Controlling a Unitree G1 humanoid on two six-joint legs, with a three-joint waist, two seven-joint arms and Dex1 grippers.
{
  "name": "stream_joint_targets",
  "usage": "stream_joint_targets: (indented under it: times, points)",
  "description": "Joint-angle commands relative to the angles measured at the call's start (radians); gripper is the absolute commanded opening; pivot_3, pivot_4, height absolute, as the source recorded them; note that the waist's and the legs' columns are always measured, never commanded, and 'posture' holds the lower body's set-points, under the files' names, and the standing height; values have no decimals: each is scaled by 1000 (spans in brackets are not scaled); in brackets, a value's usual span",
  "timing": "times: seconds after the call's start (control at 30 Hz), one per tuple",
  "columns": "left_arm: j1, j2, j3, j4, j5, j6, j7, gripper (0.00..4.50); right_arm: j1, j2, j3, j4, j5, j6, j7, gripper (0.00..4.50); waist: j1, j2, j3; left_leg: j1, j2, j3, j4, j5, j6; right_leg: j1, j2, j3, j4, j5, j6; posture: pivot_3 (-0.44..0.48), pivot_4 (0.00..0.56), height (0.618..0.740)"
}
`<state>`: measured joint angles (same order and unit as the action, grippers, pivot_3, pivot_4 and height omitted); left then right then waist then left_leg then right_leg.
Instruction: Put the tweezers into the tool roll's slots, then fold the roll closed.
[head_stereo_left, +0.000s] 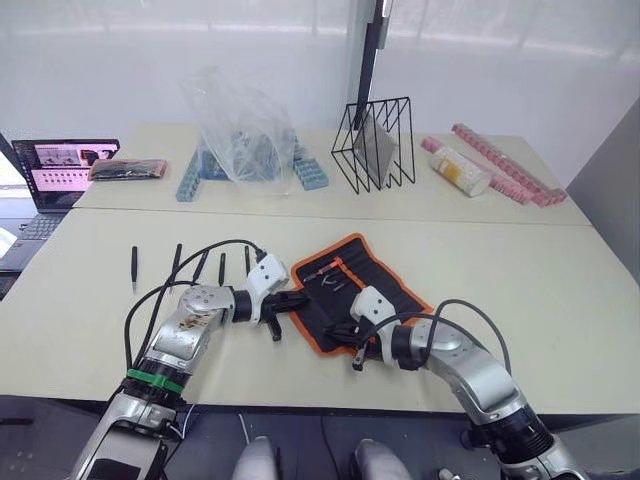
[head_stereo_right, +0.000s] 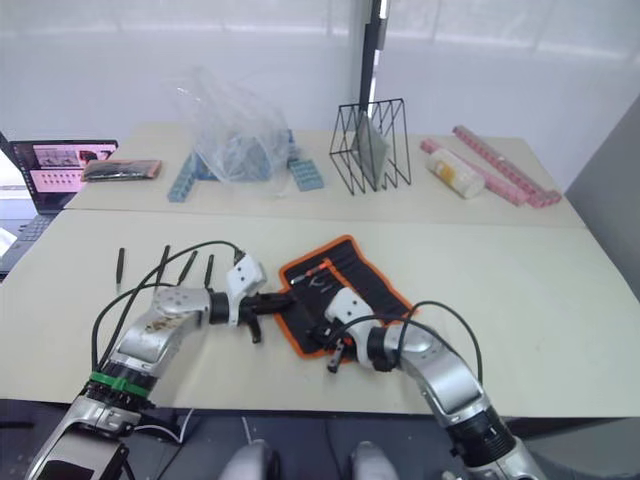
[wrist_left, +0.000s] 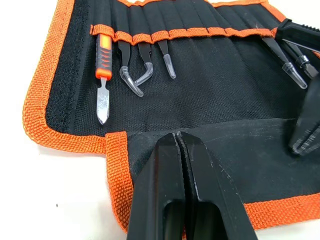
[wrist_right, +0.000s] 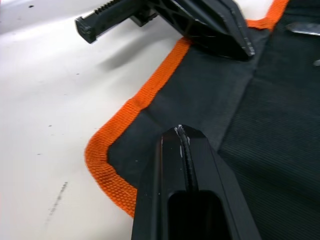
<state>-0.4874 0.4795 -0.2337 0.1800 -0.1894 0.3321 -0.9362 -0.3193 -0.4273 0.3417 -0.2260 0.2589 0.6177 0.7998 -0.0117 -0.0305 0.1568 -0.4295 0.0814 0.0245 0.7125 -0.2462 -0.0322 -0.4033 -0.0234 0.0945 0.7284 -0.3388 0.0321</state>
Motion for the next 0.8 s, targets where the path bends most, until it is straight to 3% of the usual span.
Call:
stream_joint_targets:
  times: [0.03, 0.3, 0.53, 0.8]
  points:
    - [38, -9, -47, 62, 60, 2, 14, 40, -63, 36, -49, -12, 69, 28, 21, 0, 1, 0, 0, 1, 0, 0, 0, 0, 0, 1, 0, 0, -1, 0, 0, 0, 150, 684]
    - [60, -1, -39, 50, 60, -17, -2, 40, -182, 92, -58, 185, 17, -40, -13, 0, 4, 0, 0, 1, 0, 0, 0, 0, 0, 2, 0, 0, -1, 0, 0, 0, 150, 684]
    - [78, -11, -28, 17, 52, -4, 15, 40, -190, 97, 32, 378, -98, -148, 21, 0, -1, 1, -1, 2, 0, 0, -1, 0, 0, 2, 0, 0, -1, 0, 0, 0, 150, 684]
    - [120, 10, -17, -27, 53, 6, 17, 40, -47, -8, 27, 211, -52, -93, 120, 0, 2, 5, -6, 8, 0, -1, -2, -2, 2, 13, 0, 0, -11, 0, 0, 0, 150, 684]
